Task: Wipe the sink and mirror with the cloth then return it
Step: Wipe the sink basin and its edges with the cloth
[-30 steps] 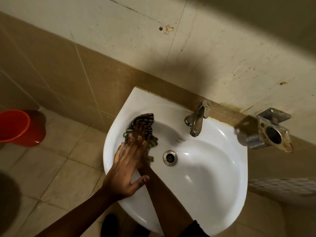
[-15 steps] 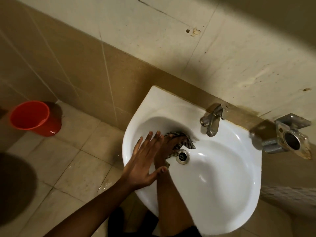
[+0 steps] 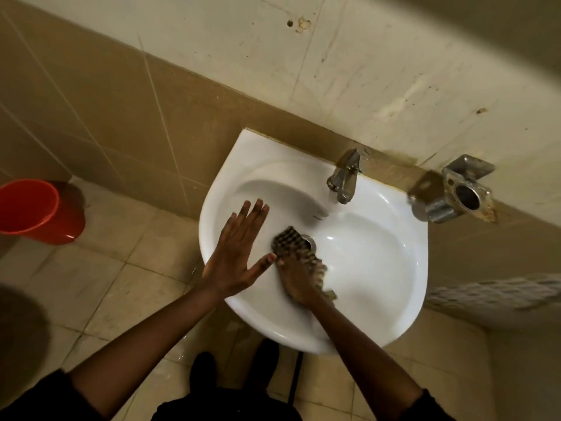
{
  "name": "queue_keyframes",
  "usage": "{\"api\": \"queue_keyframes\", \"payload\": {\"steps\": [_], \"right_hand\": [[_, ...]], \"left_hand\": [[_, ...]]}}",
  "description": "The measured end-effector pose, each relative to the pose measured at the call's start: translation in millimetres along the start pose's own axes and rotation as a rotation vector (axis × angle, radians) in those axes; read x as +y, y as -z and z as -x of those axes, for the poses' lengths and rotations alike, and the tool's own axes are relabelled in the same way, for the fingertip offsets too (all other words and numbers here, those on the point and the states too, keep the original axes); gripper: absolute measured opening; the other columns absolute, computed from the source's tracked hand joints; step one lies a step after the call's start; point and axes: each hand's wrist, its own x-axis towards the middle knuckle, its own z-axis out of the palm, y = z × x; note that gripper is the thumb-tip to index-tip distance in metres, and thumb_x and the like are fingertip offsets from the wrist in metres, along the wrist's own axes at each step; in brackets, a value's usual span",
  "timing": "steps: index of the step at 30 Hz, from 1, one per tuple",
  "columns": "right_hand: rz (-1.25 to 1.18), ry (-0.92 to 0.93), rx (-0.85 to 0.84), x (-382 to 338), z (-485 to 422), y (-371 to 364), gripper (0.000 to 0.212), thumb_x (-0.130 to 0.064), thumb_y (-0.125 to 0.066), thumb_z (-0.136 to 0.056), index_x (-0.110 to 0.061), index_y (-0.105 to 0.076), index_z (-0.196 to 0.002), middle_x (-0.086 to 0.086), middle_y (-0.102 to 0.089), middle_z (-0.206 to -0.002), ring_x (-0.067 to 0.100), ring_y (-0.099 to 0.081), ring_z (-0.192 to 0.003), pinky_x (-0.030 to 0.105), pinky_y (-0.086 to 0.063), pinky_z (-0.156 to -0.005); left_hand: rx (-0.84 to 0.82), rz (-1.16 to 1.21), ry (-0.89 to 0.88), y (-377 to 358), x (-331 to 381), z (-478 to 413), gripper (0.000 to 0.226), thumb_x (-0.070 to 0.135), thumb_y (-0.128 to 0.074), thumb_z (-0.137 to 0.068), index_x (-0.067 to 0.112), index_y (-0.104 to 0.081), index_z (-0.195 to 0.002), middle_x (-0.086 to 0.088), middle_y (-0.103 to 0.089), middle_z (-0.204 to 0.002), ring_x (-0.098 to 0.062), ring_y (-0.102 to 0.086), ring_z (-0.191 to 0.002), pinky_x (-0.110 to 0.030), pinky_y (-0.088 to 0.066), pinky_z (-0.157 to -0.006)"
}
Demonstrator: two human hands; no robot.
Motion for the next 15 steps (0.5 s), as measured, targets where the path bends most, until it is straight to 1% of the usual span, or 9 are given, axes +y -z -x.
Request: {"api": "queue_keyframes", "payload": {"steps": [2,4,6,7,9,11,12,13,15], "right_hand": [[-0.144,-0.013,-0.049,-41,3,-5,0.05,-0.015,-0.034,-0.102,-0.002,-0.019,-0.147,0.02,-0.014,-0.158,0.036,-0.013,-0.146,0.051,-0.01,-0.12],[-0.257,-0.001,-0.214,-71,6,-18,0.054,-0.011,-0.042,-0.099,0.005,-0.017,-0.145,0.024,-0.016,-0.156,0.039,-0.016,-0.144,0.051,-0.012,-0.118],[-0.327,-0.002,-0.31,-74,-3,-20,0.055,-0.007,-0.044,-0.098,0.006,-0.018,-0.145,0.026,-0.016,-0.156,0.039,-0.016,-0.145,0.05,-0.014,-0.12],[-0.324,0.015,-0.281,-71,-7,-16,0.054,-0.004,-0.044,-0.098,0.006,-0.019,-0.145,0.026,-0.017,-0.155,0.037,-0.017,-0.145,0.045,-0.015,-0.12],[-0.275,0.014,-0.095,-57,-18,-3,0.052,-0.005,-0.041,-0.099,0.005,-0.019,-0.145,0.025,-0.02,-0.155,0.035,-0.02,-0.144,0.036,-0.018,-0.117],[0.01,-0.032,0.163,-35,-33,5,0.054,-0.013,-0.03,-0.102,-0.003,-0.006,-0.15,0.02,-0.008,-0.159,0.033,-0.011,-0.147,0.044,-0.015,-0.12],[0.165,-0.055,0.201,-24,-41,7,0.055,-0.016,-0.024,-0.103,-0.008,0.003,-0.15,0.017,0.001,-0.16,0.033,-0.002,-0.148,0.049,-0.011,-0.121],[0.227,-0.084,0.188,-19,-46,6,0.056,-0.017,-0.022,-0.103,-0.01,0.007,-0.15,0.016,0.006,-0.16,0.034,0.004,-0.148,0.053,-0.008,-0.12],[0.224,-0.129,0.132,-26,-47,1,0.055,-0.017,-0.022,-0.103,-0.008,0.006,-0.15,0.02,0.005,-0.159,0.038,0.003,-0.147,0.059,-0.007,-0.118]], "left_hand": [[0.004,0.023,0.0,-1,1,0,0.079,0.066,-0.025,-0.091,0.021,-0.005,-0.153,0.007,0.001,-0.162,-0.017,0.003,-0.15,-0.027,0.007,-0.121],[0.022,0.045,0.006,-1,0,0,0.079,0.068,-0.023,-0.09,0.023,-0.006,-0.153,0.008,-0.001,-0.162,-0.017,0.002,-0.15,-0.026,0.008,-0.12],[0.027,0.064,0.012,-2,0,0,0.077,0.068,-0.023,-0.091,0.026,-0.006,-0.153,0.009,-0.001,-0.162,-0.016,0.002,-0.15,-0.025,0.007,-0.12],[0.022,0.055,0.01,-2,0,0,0.076,0.067,-0.024,-0.091,0.026,-0.005,-0.153,0.009,-0.002,-0.162,-0.015,0.002,-0.15,-0.026,0.006,-0.12],[0.026,0.023,-0.002,-2,0,1,0.075,0.064,-0.025,-0.092,0.024,-0.005,-0.153,0.007,-0.002,-0.162,-0.014,0.002,-0.15,-0.025,0.005,-0.121],[0.023,0.015,-0.004,-1,-1,2,0.076,0.062,-0.027,-0.092,0.022,-0.006,-0.153,0.009,0.0,-0.162,-0.014,0.003,-0.15,-0.024,0.007,-0.12],[0.028,0.012,0.001,-1,-1,2,0.076,0.062,-0.028,-0.092,0.023,-0.005,-0.153,0.01,0.001,-0.162,-0.014,0.003,-0.15,-0.025,0.007,-0.12],[0.035,0.003,0.005,-2,-1,2,0.076,0.062,-0.028,-0.092,0.023,-0.005,-0.153,0.009,0.0,-0.162,-0.014,0.002,-0.15,-0.026,0.006,-0.121],[0.037,-0.011,0.009,-1,-1,1,0.076,0.062,-0.028,-0.093,0.021,-0.005,-0.153,0.007,-0.001,-0.162,-0.015,0.002,-0.15,-0.027,0.006,-0.121]]}}
